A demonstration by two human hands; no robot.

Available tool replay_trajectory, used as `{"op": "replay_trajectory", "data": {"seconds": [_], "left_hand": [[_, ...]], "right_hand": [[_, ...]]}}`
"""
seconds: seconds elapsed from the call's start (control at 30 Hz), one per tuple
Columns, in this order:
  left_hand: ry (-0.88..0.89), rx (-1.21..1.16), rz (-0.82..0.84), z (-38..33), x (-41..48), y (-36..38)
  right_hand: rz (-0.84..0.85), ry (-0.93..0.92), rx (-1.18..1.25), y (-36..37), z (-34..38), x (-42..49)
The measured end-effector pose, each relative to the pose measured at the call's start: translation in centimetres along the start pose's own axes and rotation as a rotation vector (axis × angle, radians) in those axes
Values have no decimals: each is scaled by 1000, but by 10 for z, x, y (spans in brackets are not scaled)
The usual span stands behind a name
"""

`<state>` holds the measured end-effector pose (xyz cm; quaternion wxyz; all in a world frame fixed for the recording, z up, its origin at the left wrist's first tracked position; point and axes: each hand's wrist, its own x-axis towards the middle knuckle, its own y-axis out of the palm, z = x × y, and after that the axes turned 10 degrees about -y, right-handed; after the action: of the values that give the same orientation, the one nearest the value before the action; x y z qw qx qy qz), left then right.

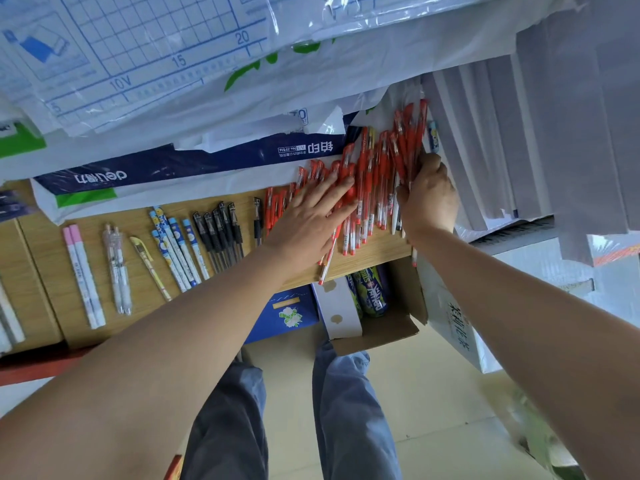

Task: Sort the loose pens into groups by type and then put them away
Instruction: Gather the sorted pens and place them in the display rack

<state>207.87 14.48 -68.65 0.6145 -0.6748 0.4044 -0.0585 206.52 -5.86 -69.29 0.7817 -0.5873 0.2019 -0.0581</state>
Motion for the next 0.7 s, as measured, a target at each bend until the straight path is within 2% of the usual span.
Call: {"op": "replay_trajectory", "data": {"seconds": [0.2, 0.4, 0.5, 0.63, 0.7], "left_hand": [[-28, -2, -2, 5, -3, -1], [-39, -20, 8, 4, -3, -1], [-45, -27, -52, 4, -4, 0], [-98, -36, -180, 2, -4, 1], [-73, -35, -190, 2, 0, 0]], "right_hand": [[17, -8, 260, -1, 6, -9], [13, -35, 303, 9, 13, -21], [5, -68, 348, 10, 20, -27], [101, -143, 419, 13, 35, -35], [77, -159, 421, 12, 38, -37]]}}
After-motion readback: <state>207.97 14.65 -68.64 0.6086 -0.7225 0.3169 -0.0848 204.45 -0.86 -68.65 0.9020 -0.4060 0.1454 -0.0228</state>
